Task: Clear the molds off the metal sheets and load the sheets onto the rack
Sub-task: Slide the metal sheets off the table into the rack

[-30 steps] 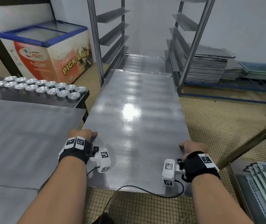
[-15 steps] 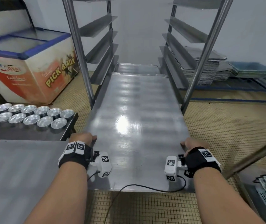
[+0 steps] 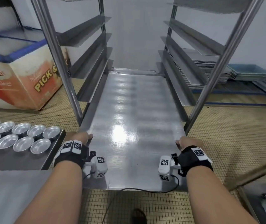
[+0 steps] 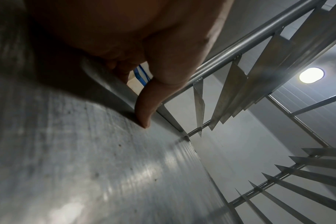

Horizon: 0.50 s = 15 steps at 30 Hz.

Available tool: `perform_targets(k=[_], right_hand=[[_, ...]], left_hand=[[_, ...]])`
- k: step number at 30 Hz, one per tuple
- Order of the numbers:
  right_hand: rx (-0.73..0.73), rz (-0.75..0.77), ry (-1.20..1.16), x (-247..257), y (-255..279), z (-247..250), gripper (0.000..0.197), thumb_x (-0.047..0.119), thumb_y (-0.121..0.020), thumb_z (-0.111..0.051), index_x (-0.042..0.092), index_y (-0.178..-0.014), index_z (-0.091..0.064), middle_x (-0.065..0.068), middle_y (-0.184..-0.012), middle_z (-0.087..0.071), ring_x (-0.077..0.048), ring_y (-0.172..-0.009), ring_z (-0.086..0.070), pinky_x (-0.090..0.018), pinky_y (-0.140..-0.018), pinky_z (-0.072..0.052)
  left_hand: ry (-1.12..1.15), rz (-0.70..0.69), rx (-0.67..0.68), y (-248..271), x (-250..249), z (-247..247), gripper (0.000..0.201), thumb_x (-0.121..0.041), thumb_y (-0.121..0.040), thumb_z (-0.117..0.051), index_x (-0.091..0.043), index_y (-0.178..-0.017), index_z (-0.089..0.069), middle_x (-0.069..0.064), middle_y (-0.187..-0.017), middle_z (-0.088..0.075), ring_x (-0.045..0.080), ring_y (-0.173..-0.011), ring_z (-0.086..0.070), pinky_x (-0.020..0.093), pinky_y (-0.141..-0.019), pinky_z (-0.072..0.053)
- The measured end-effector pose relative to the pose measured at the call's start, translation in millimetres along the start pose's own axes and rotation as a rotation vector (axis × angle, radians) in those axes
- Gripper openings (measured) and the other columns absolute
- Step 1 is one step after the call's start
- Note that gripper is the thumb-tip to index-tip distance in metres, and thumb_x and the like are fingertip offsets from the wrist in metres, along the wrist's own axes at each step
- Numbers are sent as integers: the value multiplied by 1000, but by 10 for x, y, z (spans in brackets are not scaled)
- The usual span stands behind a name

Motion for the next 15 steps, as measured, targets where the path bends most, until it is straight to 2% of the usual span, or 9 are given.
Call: perform_targets(k=[2,4,5,6,7,9,12,13,15], right_hand=[[12,-4,-5,84,-133,-109,9,3,-76,-62,-3,-82,-61,-14,-87,-74,-28,-79,-71,-46,-80,-60],[-5,-16,-37,198,-171,-169,8,2,-76,-61,-3,-81,-58,-14,-84,-73,-28,-75,-70,-45,-80,-60],[-2,-17,-41,257,-215,-200,12,3,-76,-61,-3,-86,-60,-13,-83,-73,-28,-75,-69,-43,-79,-60],[-5,-10,-41,307,-270,-234,17,5,-76,-62,-3,-92,-62,-13,-84,-73,-28,-76,-70,-40,-78,-59],[-6,-17,-37,345,-305,-259,21,6,-77,-62,-2,-97,-62,-12,-87,-73,-28,-79,-70,-37,-77,-58],[7,-25,-28,441,-351,-307,24,6,-78,-63,-2,-101,-60,-13,-93,-73,-29,-86,-70,-37,-80,-58],[14,-41,-70,554,-470,-402,21,4,-79,-61,-2,-98,-54,-15,-98,-73,-30,-92,-70,-42,-87,-58],[8,-34,-59,586,-491,-412,23,4,-79,-61,-3,-101,-55,-15,-100,-73,-30,-93,-70,-41,-86,-58],[13,-26,-24,638,-508,-442,17,6,-82,-63,-3,-95,-55,-12,-104,-71,-28,-98,-68,-37,-86,-57]], left_hand=[[-28,-21,-6,-120,-139,-42,40,-24,-91,-69,10,-105,-54,14,-78,-46,27,-87,-46,40,-88,-43],[-3,-18,-26,-236,-243,-54,49,-23,-86,-73,7,-121,-55,17,-102,-59,30,-86,-52,37,-76,-43],[-3,-7,-39,-288,-291,-60,51,-22,-86,-74,6,-124,-54,18,-112,-60,33,-91,-56,37,-74,-43],[0,14,-46,-317,-321,-64,54,-21,-85,-74,5,-127,-53,19,-121,-60,35,-101,-58,39,-78,-44],[16,26,-62,-361,-350,-67,57,-20,-85,-74,6,-130,-51,20,-128,-58,36,-111,-58,41,-86,-45],[45,48,-69,-400,-436,-111,61,-17,-86,-74,7,-134,-48,20,-136,-54,37,-121,-54,42,-98,-42],[65,71,-56,-483,-546,-180,60,-16,-87,-73,8,-135,-46,20,-137,-53,37,-123,-52,41,-101,-41],[68,72,-64,-533,-566,-196,60,-15,-86,-73,8,-135,-47,20,-136,-54,37,-122,-53,41,-101,-41],[75,78,-79,-584,-583,-219,59,-15,-86,-73,8,-134,-48,20,-134,-56,36,-120,-55,41,-101,-42]])
Point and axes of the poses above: each hand's wrist, its own y-axis away from the middle knuckle, its own z-axis out of the back of the hand, x = y × z, the point moved 9 cm from there along -y, towards the middle knuckle
